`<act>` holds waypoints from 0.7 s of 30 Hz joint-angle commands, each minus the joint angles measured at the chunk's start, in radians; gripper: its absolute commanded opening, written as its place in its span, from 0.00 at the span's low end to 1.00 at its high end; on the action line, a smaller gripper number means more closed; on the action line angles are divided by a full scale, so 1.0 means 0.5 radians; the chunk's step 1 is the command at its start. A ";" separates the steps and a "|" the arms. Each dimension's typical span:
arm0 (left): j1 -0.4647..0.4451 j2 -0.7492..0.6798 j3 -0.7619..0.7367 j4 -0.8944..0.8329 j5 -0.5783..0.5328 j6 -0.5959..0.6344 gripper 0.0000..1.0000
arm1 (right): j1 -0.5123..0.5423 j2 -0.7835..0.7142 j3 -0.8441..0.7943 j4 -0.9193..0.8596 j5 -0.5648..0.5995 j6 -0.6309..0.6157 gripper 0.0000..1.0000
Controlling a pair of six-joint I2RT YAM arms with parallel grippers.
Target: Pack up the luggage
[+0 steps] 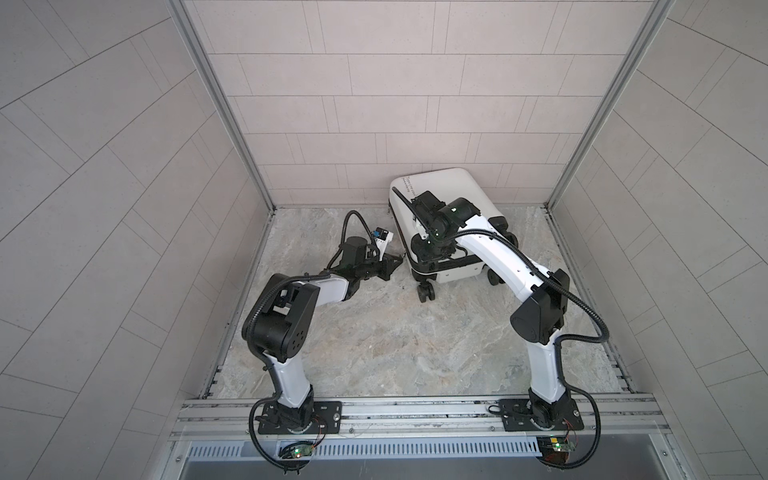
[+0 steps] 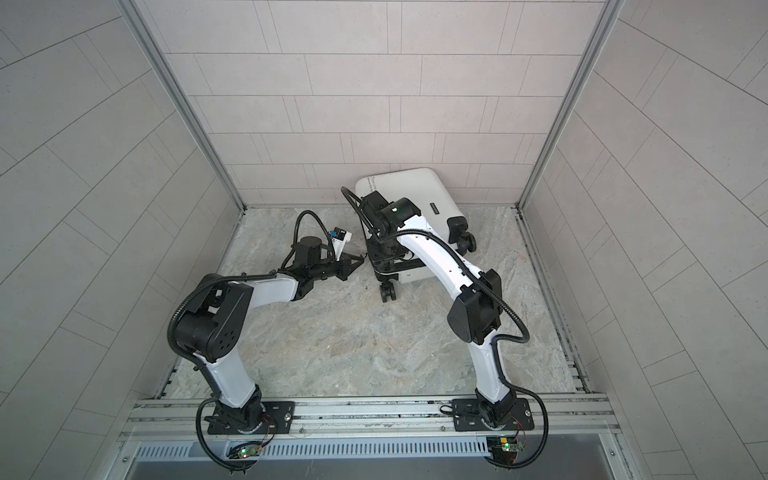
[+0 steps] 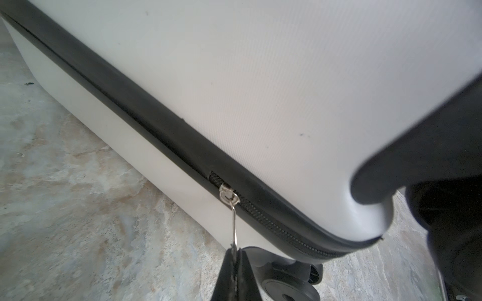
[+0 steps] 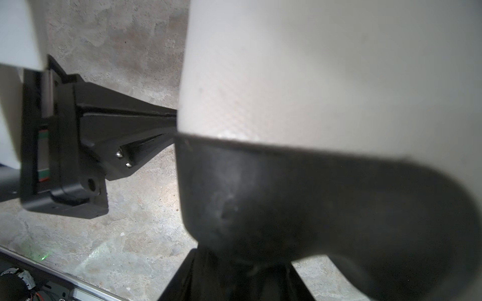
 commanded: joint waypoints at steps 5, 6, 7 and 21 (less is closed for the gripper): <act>-0.047 -0.120 -0.034 -0.067 0.098 0.079 0.00 | -0.042 -0.156 0.085 -0.009 0.229 -0.145 0.03; -0.055 -0.134 -0.029 -0.085 0.100 0.086 0.00 | -0.045 -0.168 0.075 -0.015 0.241 -0.149 0.03; -0.067 -0.148 -0.031 -0.104 0.104 0.092 0.00 | -0.049 -0.175 0.068 -0.012 0.245 -0.150 0.03; -0.292 -0.289 -0.126 -0.168 0.101 0.067 0.00 | -0.063 -0.157 0.175 0.041 0.239 -0.127 0.00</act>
